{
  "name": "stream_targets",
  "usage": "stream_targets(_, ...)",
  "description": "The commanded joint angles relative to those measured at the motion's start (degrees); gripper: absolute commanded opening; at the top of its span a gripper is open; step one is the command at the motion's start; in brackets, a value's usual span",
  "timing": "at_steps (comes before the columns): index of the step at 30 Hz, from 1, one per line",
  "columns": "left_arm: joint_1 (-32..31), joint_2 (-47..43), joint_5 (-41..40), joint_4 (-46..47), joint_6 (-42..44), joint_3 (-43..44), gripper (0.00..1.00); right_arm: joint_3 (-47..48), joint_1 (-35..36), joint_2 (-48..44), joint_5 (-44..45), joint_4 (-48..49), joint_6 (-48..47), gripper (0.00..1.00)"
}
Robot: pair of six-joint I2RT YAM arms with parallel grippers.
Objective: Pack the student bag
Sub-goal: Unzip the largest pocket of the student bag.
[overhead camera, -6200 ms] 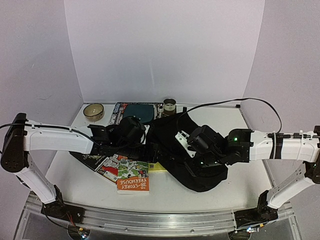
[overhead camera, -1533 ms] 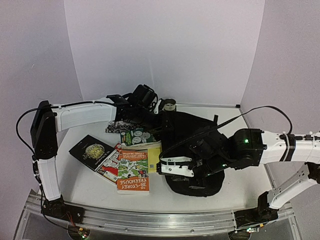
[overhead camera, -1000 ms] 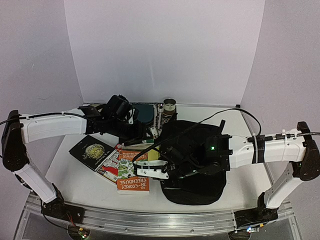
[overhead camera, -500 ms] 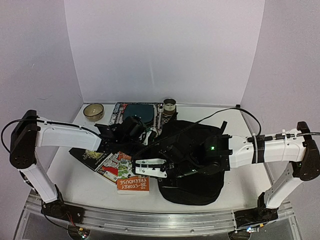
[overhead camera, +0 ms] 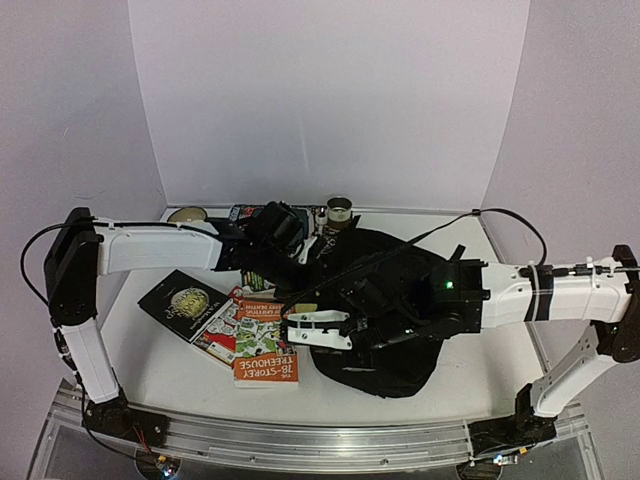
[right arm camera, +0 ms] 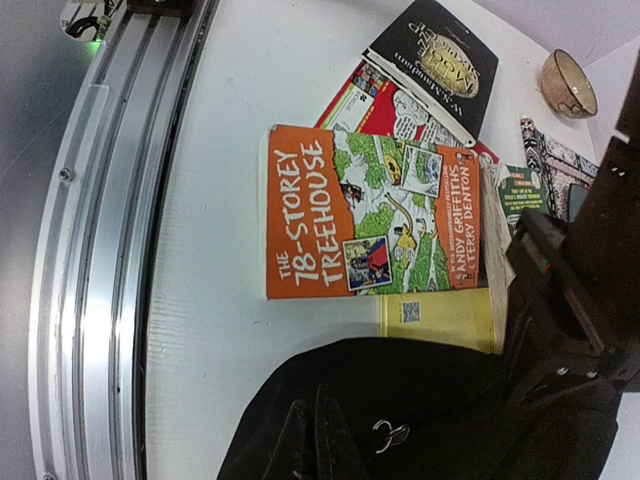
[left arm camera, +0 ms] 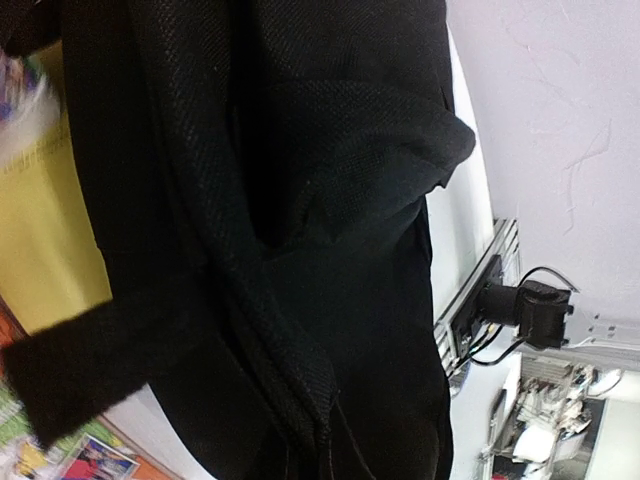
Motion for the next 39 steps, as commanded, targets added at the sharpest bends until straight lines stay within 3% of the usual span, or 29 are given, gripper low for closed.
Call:
stream_targets(1, 5.36, 5.95, -2.80, -7.13, 15.65, 13.60, 0.00, 0.87, 1.52, -3.73, -7.89, -4.70, 1.41, 0.00)
stream_targets(8, 10.45, 16.55, -0.34, -15.31, 25.75, 28.41, 0.01, 0.90, 1.95, 0.51, -9.64, -4.45, 2.32, 0.00)
stream_targets(13, 11.05, 16.67, 0.28, -16.24, 23.94, 30.19, 0.14, 0.72, 0.44, 4.95, -0.49, 2.18, 0.83, 0.00)
stream_targets(18, 11.05, 11.30, -5.23, -16.11, 16.75, 23.46, 0.40, 1.22, -3.74, 7.05, -3.13, 8.79, 0.90, 0.00)
stream_targets(22, 10.92, 5.53, -7.91, -14.97, 9.45, 15.54, 0.54, 2.29, -4.74, 8.37, -5.07, 11.54, 0.62, 0.00)
stream_targets(30, 6.52, -4.51, -3.90, -4.86, -0.26, -0.68, 0.60, 2.66, -6.33, 9.40, -6.96, 13.34, 0.96, 0.00)
stream_targets(39, -1.04, -3.10, -3.93, -2.02, -4.40, -5.14, 0.59, 2.22, -6.69, 9.82, -7.65, 14.12, 1.14, 0.00)
